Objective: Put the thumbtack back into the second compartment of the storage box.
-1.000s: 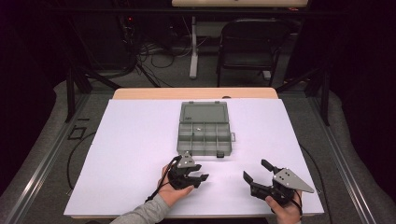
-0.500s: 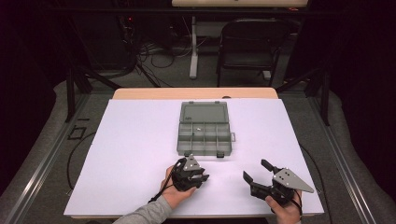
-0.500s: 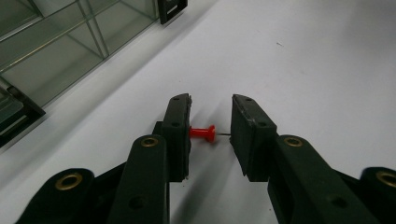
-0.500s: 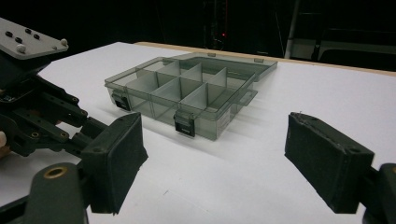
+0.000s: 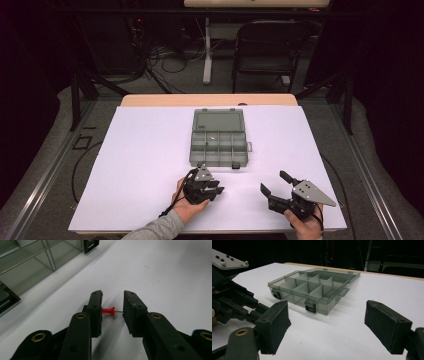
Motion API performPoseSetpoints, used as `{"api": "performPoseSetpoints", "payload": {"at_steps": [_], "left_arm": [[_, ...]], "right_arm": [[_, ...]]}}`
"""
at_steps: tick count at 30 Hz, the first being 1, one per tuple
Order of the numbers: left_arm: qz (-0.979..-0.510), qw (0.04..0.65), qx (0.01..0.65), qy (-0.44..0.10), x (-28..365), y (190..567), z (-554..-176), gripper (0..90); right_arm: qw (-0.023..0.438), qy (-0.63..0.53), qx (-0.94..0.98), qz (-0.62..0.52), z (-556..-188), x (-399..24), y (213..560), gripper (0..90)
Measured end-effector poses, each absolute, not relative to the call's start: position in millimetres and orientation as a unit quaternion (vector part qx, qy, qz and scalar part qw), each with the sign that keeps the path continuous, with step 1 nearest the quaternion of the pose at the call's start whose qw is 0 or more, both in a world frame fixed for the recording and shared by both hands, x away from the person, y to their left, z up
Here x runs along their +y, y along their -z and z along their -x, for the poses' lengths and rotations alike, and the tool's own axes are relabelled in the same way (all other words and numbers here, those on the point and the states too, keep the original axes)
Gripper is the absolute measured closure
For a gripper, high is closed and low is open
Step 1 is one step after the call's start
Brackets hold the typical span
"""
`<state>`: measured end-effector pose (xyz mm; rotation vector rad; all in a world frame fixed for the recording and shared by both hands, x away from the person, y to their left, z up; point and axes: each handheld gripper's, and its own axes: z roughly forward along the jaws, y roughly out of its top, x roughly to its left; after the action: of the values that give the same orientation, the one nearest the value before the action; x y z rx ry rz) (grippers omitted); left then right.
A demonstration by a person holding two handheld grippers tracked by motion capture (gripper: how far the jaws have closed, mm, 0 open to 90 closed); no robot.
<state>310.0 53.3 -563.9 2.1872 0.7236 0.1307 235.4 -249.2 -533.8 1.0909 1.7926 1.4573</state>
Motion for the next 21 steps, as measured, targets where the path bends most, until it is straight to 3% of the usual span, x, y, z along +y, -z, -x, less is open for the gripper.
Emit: {"api": "performPoseSetpoints", "payload": {"at_steps": [21], "left_arm": [[-0.836, 0.442, 0.320, -0.051, 78.5, 545.3, -320.7, 69.0]], "right_arm": [[0.286, -0.545, 0.672, -0.412, -237.6, -249.4, 535.4, 19.2]]}}
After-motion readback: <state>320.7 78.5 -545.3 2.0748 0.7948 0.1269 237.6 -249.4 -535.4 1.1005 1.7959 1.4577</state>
